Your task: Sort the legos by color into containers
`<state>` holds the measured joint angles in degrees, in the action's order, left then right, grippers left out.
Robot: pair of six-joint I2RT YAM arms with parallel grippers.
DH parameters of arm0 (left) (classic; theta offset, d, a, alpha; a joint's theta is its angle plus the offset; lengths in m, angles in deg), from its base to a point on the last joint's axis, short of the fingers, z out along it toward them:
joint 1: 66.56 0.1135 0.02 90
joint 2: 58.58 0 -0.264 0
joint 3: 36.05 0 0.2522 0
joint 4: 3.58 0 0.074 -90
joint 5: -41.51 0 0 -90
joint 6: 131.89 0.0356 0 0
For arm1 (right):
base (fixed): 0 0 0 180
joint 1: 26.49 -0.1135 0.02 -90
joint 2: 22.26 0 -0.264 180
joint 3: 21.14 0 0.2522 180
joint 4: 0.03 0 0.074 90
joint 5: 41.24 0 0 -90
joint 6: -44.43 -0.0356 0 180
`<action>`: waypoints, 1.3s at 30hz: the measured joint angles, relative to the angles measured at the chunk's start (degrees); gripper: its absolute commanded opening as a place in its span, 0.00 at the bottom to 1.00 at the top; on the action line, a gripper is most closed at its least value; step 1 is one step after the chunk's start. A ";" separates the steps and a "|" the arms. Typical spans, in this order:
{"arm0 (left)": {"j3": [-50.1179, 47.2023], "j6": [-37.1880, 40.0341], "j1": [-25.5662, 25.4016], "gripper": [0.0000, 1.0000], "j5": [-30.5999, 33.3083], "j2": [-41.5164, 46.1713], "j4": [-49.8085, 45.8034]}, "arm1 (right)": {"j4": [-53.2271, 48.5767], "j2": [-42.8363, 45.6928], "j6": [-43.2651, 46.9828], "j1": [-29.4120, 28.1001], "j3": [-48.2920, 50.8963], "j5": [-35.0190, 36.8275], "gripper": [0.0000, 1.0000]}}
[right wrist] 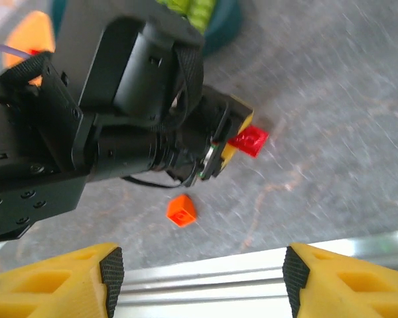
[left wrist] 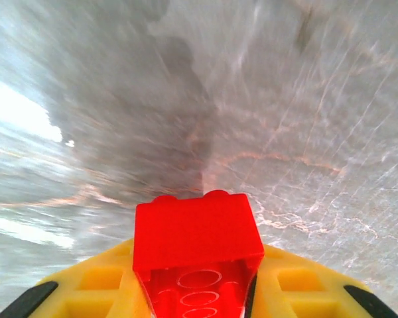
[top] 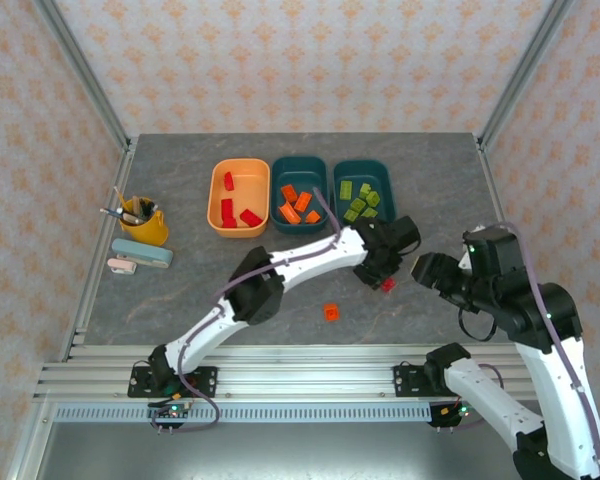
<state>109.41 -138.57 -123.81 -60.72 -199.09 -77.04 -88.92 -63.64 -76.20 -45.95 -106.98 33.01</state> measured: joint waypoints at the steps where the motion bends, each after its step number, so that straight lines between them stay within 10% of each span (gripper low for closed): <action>1: -2.43 1.79 0.66 0.32 1.33 2.95 -0.59 | 1.49 0.00 0.79 0.00 -0.68 -0.72 0.67; 10: -13.92 19.58 8.76 0.33 13.42 27.12 -3.50 | 13.46 -4.52 3.39 -1.03 -0.74 -7.32 0.64; 17: -23.63 35.71 24.30 0.35 13.97 36.35 -3.85 | 20.50 -18.05 4.68 -17.16 -4.11 -1.33 0.64; 26: -23.47 56.63 42.14 0.34 6.16 31.78 -3.91 | 39.52 -31.95 5.86 -28.63 -4.63 6.40 0.64; 39: -4.31 69.64 46.60 0.34 2.43 6.88 -2.64 | 47.10 -43.54 7.87 -29.73 -10.58 8.57 0.64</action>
<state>105.10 -68.94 -77.21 -58.29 -192.20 -79.69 -41.82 -107.18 -68.33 -75.68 -117.55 41.58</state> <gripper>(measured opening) 0.343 0.642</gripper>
